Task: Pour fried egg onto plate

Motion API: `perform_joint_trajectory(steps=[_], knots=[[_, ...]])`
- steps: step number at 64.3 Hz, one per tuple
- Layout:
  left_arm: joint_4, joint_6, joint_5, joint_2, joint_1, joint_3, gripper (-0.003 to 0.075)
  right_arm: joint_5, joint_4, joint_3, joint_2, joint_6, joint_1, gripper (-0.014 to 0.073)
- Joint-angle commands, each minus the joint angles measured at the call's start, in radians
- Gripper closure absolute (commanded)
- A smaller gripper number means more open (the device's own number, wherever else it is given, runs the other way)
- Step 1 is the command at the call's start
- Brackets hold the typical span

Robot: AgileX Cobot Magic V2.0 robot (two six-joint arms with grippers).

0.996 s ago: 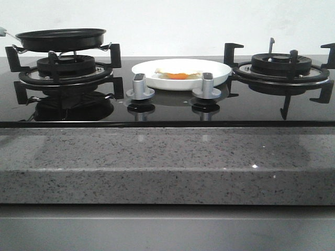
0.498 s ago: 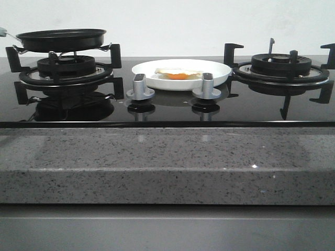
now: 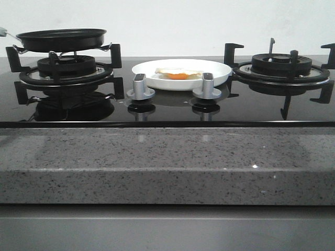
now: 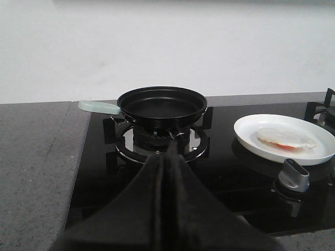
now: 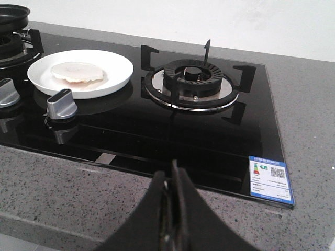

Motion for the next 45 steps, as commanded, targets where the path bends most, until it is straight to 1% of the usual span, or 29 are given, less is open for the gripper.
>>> perform_joint_trajectory(steps=[1,34,40,45], knots=[[-0.008,-0.009,-0.083,0.01,-0.009,-0.027,0.074,-0.086,-0.016,-0.027,0.012,0.003,0.0,0.0653],[0.008,-0.009,-0.086,0.008,-0.009,-0.021,0.0739,-0.086,-0.016,-0.027,0.012,0.003,0.0,0.0653],[0.03,-0.009,-0.086,-0.017,0.017,0.006,0.0739,-0.086,-0.016,-0.027,0.012,0.003,0.0,0.0653],[0.03,-0.009,-0.086,-0.058,0.063,0.048,0.0739,-0.086,-0.016,-0.027,0.012,0.003,0.0,0.0653]])
